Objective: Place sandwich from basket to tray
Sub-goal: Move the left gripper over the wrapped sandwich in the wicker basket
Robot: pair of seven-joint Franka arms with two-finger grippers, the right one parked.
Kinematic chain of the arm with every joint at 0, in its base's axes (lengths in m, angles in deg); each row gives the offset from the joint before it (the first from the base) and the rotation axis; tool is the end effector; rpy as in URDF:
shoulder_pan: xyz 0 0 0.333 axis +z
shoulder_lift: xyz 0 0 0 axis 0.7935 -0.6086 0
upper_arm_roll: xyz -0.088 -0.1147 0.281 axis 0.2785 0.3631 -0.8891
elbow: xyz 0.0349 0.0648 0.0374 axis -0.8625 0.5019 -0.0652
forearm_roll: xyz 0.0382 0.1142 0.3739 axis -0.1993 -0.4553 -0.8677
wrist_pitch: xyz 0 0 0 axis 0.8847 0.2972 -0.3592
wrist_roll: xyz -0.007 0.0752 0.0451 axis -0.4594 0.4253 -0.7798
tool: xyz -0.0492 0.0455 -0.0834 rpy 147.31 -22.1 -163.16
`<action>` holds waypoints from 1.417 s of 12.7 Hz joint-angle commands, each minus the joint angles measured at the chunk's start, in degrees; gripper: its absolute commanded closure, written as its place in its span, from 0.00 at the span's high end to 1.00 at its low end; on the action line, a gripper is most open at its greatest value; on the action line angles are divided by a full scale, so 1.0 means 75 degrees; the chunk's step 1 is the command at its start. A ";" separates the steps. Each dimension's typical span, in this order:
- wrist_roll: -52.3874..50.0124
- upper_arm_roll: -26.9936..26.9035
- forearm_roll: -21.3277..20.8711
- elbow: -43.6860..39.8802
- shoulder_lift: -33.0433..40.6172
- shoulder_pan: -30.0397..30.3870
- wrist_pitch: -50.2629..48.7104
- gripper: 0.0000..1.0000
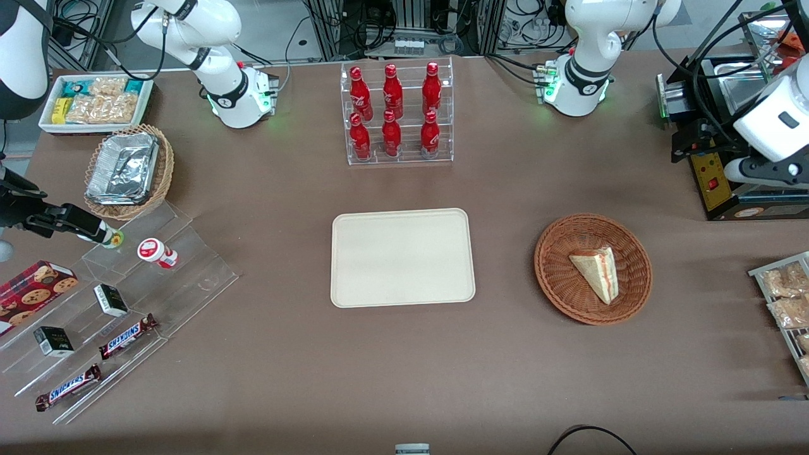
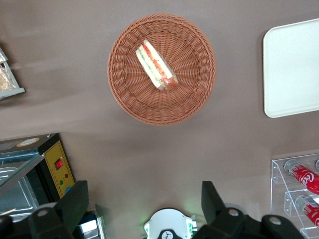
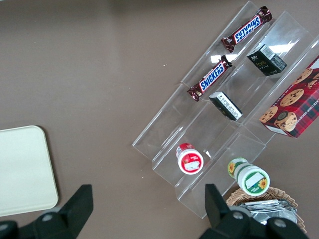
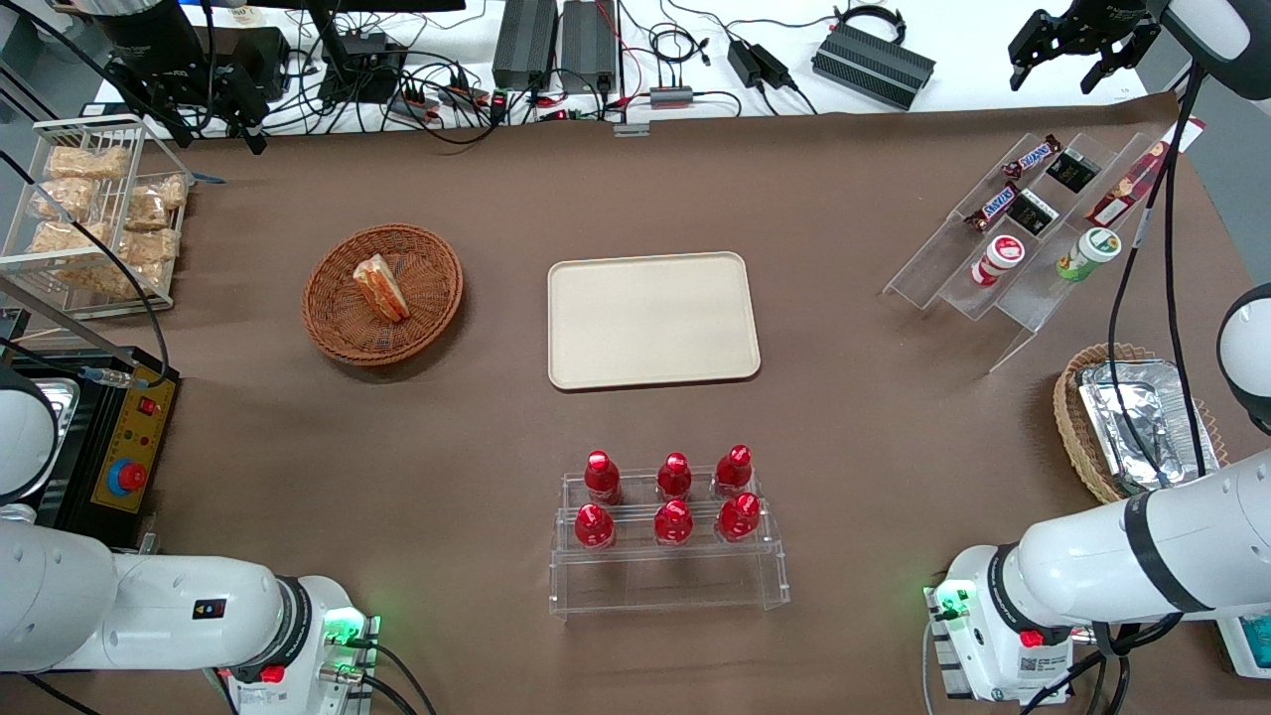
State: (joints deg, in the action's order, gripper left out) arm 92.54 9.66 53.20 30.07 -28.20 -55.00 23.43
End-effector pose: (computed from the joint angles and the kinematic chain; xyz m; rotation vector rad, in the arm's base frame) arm 0.5367 -0.0357 0.6261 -3.1137 0.2271 0.2527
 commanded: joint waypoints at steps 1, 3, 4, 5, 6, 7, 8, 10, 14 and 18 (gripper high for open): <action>0.0026 0.0004 -0.0047 -0.0023 -0.0035 0.0004 0.0087 1.00; 0.0015 0.0004 -0.0012 0.0024 -0.0059 0.0004 0.0075 1.00; 0.0026 0.0004 -0.0047 0.0048 -0.0129 -0.0007 0.0121 1.00; 0.0026 0.0004 -0.0036 0.0048 -0.0222 -0.0019 0.0122 1.00; 0.0049 0.0004 0.0034 0.0059 -0.0258 0.0004 0.0133 1.00; 0.0050 0.0004 0.0058 0.0071 -0.0386 0.0016 0.0192 1.00; 0.0050 0.0004 0.0058 0.0060 -0.0538 0.0016 0.0215 1.00; 0.0050 -0.0008 0.0047 0.0211 -0.0691 0.0004 0.0577 1.00; -0.0020 -0.0008 0.0035 0.0925 -0.0692 0.0004 0.1456 1.00; -0.1085 0.0004 0.0035 0.1558 -0.0680 -0.0066 0.2101 1.00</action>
State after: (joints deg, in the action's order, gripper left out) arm 88.19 9.66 53.25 38.87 -34.55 -55.06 36.68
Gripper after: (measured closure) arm 0.000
